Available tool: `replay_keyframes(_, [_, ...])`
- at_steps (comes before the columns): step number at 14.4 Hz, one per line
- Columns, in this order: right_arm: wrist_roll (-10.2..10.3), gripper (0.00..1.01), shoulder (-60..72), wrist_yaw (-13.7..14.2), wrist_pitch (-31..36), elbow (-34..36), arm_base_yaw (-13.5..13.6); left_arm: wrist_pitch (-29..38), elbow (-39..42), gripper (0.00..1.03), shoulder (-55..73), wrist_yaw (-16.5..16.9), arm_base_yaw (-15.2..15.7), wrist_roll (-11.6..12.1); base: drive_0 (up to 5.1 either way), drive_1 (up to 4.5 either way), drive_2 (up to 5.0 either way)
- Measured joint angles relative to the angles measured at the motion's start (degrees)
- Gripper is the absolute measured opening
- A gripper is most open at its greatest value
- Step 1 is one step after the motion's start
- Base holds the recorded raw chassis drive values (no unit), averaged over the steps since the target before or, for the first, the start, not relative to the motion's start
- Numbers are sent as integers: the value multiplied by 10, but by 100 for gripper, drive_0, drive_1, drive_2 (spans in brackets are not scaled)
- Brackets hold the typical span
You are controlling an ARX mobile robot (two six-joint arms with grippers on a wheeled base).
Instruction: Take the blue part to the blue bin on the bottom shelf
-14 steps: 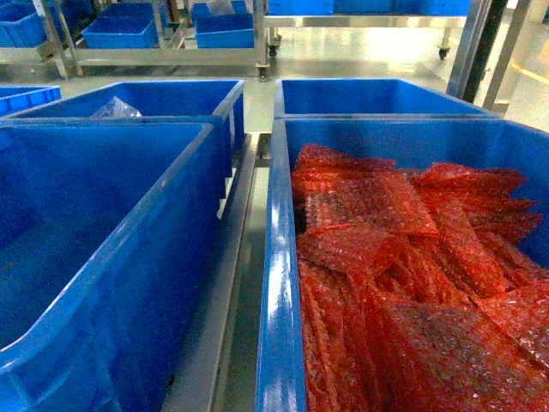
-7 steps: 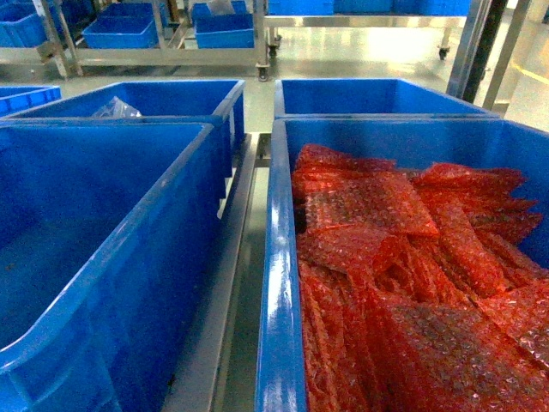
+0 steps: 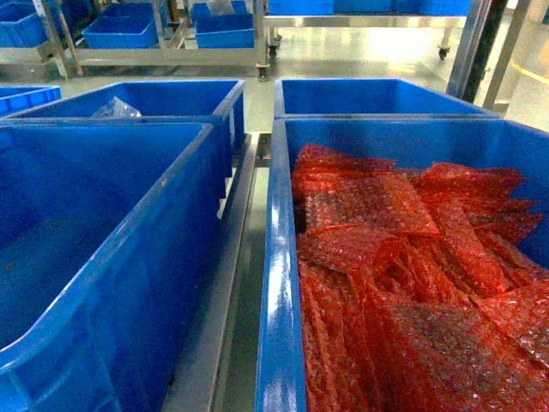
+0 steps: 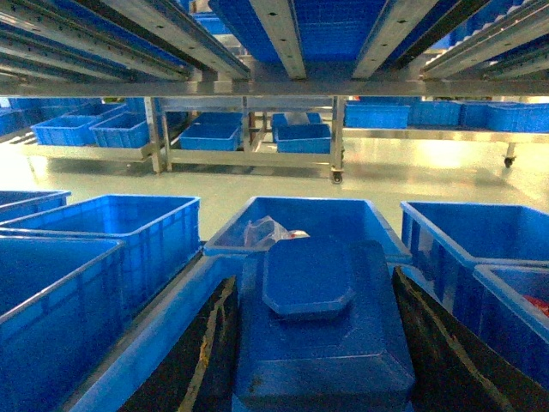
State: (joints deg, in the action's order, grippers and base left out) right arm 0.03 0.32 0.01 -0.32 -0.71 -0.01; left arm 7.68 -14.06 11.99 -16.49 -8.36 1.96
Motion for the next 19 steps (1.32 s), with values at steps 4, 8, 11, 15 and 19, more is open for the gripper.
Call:
replay_keyframes(4, [0, 98, 0, 0, 0, 0, 0, 0, 0, 43, 0, 0, 0, 0, 0, 0, 0])
replay_keyframes(8, [0, 98, 0, 0, 0, 0, 0, 0, 0, 43, 0, 0, 0, 0, 0, 0, 0])
replay_keyframes(11, [0, 98, 0, 0, 0, 0, 0, 0, 0, 43, 0, 0, 0, 0, 0, 0, 0])
replay_keyframes(15, [0, 98, 0, 0, 0, 0, 0, -37, -9, 43, 3, -30, -12, 7, 0, 0, 0])
replay_keyframes(19, [0, 98, 0, 0, 0, 0, 0, -94, -32, 43, 28, -210, -79, 45, 0, 0, 0])
